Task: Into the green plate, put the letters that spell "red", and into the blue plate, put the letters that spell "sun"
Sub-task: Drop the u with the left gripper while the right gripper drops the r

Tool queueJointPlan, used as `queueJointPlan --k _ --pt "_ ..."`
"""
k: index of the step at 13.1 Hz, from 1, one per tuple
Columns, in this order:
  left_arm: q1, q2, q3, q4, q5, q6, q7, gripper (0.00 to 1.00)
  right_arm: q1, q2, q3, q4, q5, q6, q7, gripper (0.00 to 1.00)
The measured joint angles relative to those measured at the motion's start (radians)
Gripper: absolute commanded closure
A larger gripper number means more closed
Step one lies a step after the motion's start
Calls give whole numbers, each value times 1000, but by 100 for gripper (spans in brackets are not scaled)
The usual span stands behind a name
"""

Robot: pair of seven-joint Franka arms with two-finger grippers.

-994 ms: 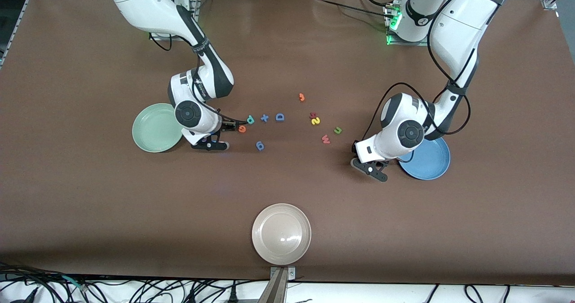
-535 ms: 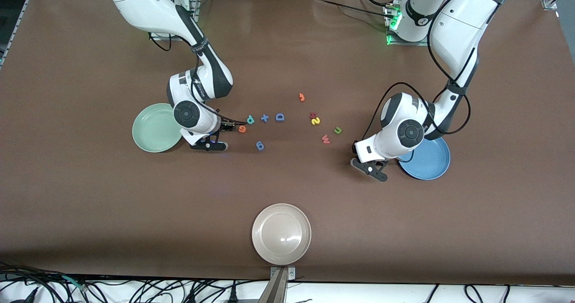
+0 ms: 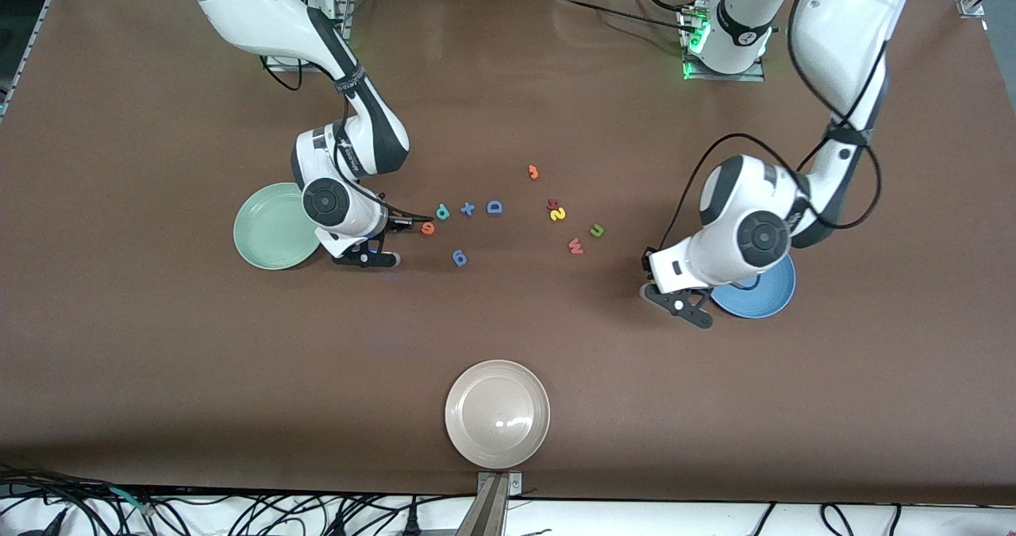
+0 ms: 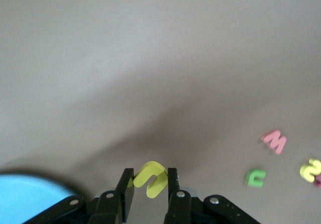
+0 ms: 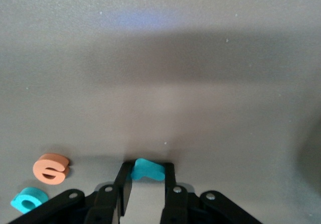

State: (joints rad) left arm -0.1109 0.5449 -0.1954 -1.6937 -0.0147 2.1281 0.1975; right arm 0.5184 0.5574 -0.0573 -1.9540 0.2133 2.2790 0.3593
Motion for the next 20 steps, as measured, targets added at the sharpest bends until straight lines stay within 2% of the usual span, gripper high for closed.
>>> queueJointPlan --k 2,4,7,8,10,13,15,17,20 --pt "56 -25 4 1 64 -33 74 79 0 0 0 0 0 0 0 100" --pt "151 -22 7 -4 79 -38 211 79 0 -2 -9 8 0 7 0 100" --pt "246 11 9 -23 79 -38 306 75 -1 -45 -63 45 0 -58 -2 100" --pt "249 21 8 -31 79 -38 307 67 -1 -69 -88 65 0 -113 -3 100" --pt "244 33 -3 -39 79 -38 306 0 -2 -112 -152 107 -1 -231 -28 100" --pt "239 34 -6 -39 79 -38 306 0 -5 -148 -275 121 -2 -333 -143 100" --pt "239 33 -7 -39 79 -38 306 0 -9 -147 -339 96 -5 -348 -218 100" --pt "241 30 -17 -38 79 -38 306 2 -11 -143 -353 43 -22 -334 -242 100" --pt "242 17 -87 -36 68 -44 294 4 -2 -134 -349 -58 -31 -243 -244 100"
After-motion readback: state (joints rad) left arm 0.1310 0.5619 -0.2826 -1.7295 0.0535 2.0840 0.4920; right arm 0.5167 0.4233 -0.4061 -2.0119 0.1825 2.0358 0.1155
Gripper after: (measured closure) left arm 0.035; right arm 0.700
